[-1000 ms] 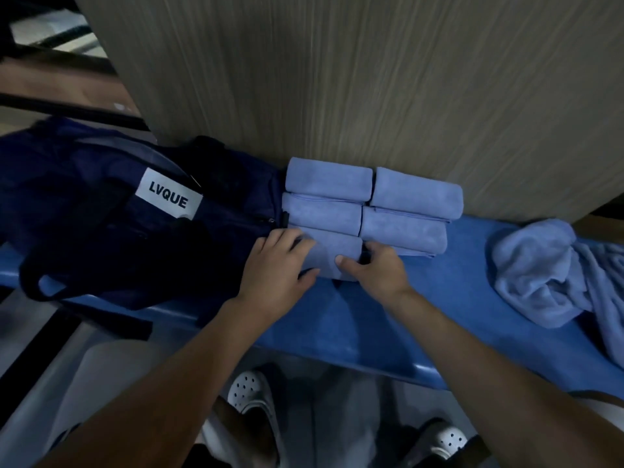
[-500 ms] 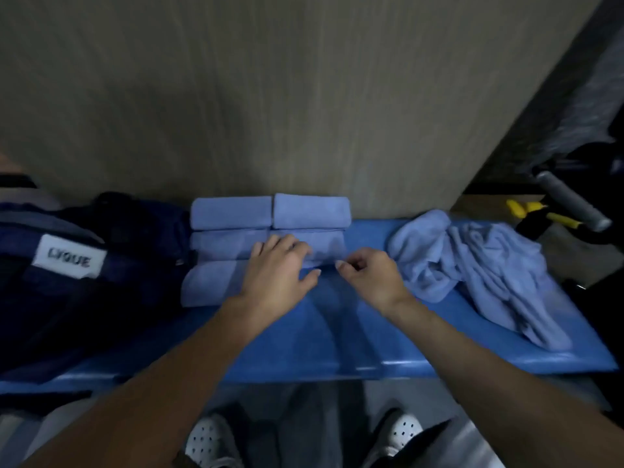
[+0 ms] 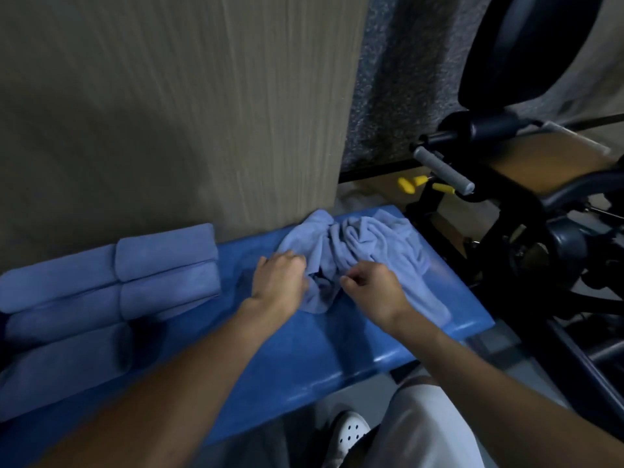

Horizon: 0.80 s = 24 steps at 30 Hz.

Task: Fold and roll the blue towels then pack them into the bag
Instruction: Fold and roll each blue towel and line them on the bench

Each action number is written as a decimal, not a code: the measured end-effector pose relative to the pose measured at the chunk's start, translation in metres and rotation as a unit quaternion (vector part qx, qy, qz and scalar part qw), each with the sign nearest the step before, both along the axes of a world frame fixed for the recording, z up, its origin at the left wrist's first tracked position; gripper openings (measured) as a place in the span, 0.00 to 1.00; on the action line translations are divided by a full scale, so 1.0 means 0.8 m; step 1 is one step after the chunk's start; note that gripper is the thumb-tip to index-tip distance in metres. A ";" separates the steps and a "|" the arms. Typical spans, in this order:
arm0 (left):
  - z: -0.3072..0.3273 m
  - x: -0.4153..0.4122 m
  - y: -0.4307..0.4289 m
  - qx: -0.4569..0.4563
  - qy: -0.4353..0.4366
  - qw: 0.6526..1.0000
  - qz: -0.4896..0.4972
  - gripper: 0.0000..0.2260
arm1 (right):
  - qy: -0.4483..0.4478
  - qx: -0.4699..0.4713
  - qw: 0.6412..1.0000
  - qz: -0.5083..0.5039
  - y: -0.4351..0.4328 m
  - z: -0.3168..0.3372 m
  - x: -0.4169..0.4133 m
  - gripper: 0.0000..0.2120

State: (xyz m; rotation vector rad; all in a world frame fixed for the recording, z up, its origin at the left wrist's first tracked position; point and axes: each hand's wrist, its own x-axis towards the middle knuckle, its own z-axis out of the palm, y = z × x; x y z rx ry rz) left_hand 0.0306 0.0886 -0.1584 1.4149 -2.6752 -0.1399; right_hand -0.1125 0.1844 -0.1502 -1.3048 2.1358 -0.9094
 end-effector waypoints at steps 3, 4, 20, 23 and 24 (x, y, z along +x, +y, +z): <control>-0.001 -0.004 -0.004 -0.016 0.057 0.998 0.001 0.05 | -0.014 -0.002 1.000 0.005 -0.002 -0.002 -0.007 0.08; 0.002 -0.003 -0.005 -0.020 0.087 0.996 0.000 0.05 | -0.016 -0.005 1.000 0.005 -0.004 -0.002 -0.008 0.07; 0.142 0.097 0.041 -0.110 0.279 0.953 -0.040 0.04 | 0.029 -0.158 0.986 0.056 -0.025 0.060 0.105 0.13; 0.151 0.122 0.052 -0.122 0.289 0.949 -0.027 0.04 | -0.010 -0.184 0.982 0.047 -0.014 0.071 0.126 0.09; 0.152 0.129 0.056 -0.126 0.290 0.948 -0.022 0.03 | -0.027 -0.188 0.981 0.041 -0.010 0.074 0.132 0.09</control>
